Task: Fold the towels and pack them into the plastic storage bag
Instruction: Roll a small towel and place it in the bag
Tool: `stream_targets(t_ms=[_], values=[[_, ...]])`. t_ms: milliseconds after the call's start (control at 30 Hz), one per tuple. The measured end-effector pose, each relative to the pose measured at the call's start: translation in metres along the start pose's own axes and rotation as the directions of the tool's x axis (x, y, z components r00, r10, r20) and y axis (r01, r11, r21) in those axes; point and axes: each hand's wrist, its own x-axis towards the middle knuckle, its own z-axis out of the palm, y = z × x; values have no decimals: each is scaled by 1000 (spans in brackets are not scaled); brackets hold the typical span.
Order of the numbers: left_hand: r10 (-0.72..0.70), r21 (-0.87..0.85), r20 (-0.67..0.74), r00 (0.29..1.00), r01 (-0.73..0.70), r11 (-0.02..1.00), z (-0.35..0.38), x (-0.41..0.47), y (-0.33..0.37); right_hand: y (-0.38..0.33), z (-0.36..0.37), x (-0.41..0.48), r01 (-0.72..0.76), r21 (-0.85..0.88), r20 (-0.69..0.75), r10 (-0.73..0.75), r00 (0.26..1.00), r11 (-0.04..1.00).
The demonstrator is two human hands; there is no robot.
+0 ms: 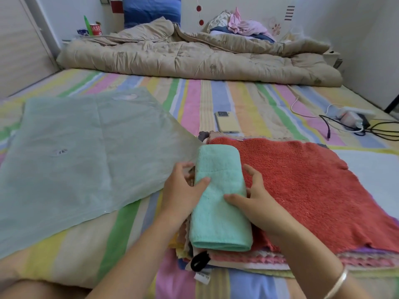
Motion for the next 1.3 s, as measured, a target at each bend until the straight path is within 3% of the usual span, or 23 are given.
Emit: stream_targets(t_ms=[67,100,167,233,267,333,400,500,567,667,733,867,967,1067,1233,1300], values=[[259,389,-129,957,-192,901,1,-4,4,-6,-8,-1,54,-5,23,-54,998,999],[397,489,-138,908,-286,824,2,-6,9,-11,-17,0,67,-26,37,-66,997,997],[631,558,-43,775,-505,658,7,-8,18,-23,-42,8,98,-154,109,-82,991,983],[738,544,170,653,-687,482,17,-4,19,-36,-67,18,179,-514,191,-92,977,839],[736,522,275,618,-739,426,22,-2,18,-42,-75,23,215,-681,208,-96,973,700],[668,481,432,606,-781,398,29,2,10,-48,-83,33,254,-837,223,-122,967,484],[623,466,473,622,-777,422,31,8,5,-48,-80,40,281,-886,246,-141,959,369],[587,446,498,638,-769,458,25,23,9,-39,-66,39,265,-959,239,-218,946,99],[574,454,548,608,-793,406,22,32,18,-33,-55,34,250,-968,239,-314,919,-6],[584,488,626,516,-844,222,20,43,26,-30,-45,26,211,-977,185,-332,925,43],[614,492,630,475,-856,158,16,52,26,-30,-45,24,172,-980,138,-291,947,97],[715,438,573,402,-887,148,10,68,26,-33,-43,24,120,-984,89,-221,971,133],[785,378,489,381,-903,203,9,74,39,-43,-37,29,107,-986,83,-183,980,129],[791,330,426,438,-890,315,-2,79,58,-57,-31,37,120,-979,78,-245,966,162],[702,276,342,624,-781,560,-50,96,65,-76,-3,49,254,-937,131,-431,893,241],[683,253,243,689,-725,641,-74,98,53,-81,12,52,330,-896,150,-498,854,296]])
